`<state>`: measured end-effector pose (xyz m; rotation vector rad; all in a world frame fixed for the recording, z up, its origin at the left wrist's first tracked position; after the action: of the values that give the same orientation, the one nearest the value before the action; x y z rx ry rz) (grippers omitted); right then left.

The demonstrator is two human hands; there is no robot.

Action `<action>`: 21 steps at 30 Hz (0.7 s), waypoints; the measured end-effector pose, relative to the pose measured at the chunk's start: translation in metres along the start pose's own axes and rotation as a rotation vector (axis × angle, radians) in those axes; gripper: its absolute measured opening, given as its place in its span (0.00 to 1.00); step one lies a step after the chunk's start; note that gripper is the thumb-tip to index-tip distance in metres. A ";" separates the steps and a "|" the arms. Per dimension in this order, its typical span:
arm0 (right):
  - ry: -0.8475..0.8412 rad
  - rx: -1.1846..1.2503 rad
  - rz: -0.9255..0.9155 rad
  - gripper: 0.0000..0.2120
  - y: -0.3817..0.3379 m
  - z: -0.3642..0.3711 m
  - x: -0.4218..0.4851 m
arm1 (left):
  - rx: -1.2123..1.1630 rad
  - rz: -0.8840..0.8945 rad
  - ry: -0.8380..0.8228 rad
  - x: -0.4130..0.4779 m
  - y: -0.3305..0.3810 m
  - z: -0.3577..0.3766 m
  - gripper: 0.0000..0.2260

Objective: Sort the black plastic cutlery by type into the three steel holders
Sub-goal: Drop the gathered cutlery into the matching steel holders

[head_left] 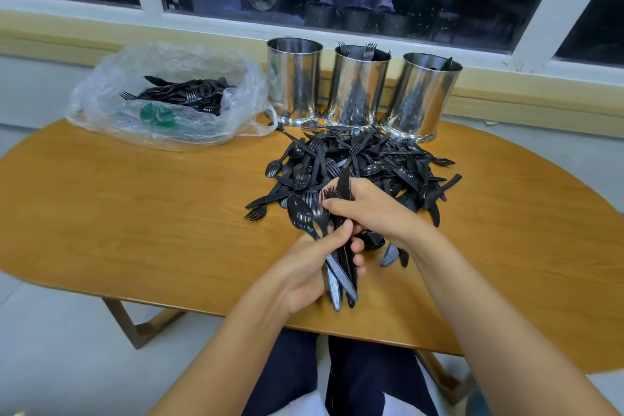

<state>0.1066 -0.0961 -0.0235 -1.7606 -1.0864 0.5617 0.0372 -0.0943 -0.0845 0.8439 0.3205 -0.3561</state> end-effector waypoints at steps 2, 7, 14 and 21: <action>-0.026 0.000 -0.019 0.09 -0.001 0.005 0.008 | -0.012 0.027 0.047 -0.003 0.006 -0.012 0.07; 0.156 -0.123 -0.073 0.12 0.000 -0.012 0.037 | -0.087 0.194 0.238 -0.028 0.043 -0.069 0.06; -0.004 -0.725 -0.276 0.16 -0.014 0.045 0.083 | -0.263 0.267 0.391 -0.053 0.065 -0.130 0.07; -0.028 -0.963 -0.360 0.16 -0.022 0.061 0.105 | -0.281 0.280 0.441 -0.069 0.065 -0.148 0.08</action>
<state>0.1037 0.0273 -0.0199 -2.2485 -1.8256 -0.2264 -0.0168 0.0721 -0.1055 0.6716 0.6371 0.1411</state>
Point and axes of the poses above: each hand's wrist, its own x-axis towards the middle knuckle, its own z-axis out of the palm, y = z × x, the point moved 10 cm from there along x, towards the middle knuckle, and after that the axes turned 13 degrees about -z, right-handed, at the moved point
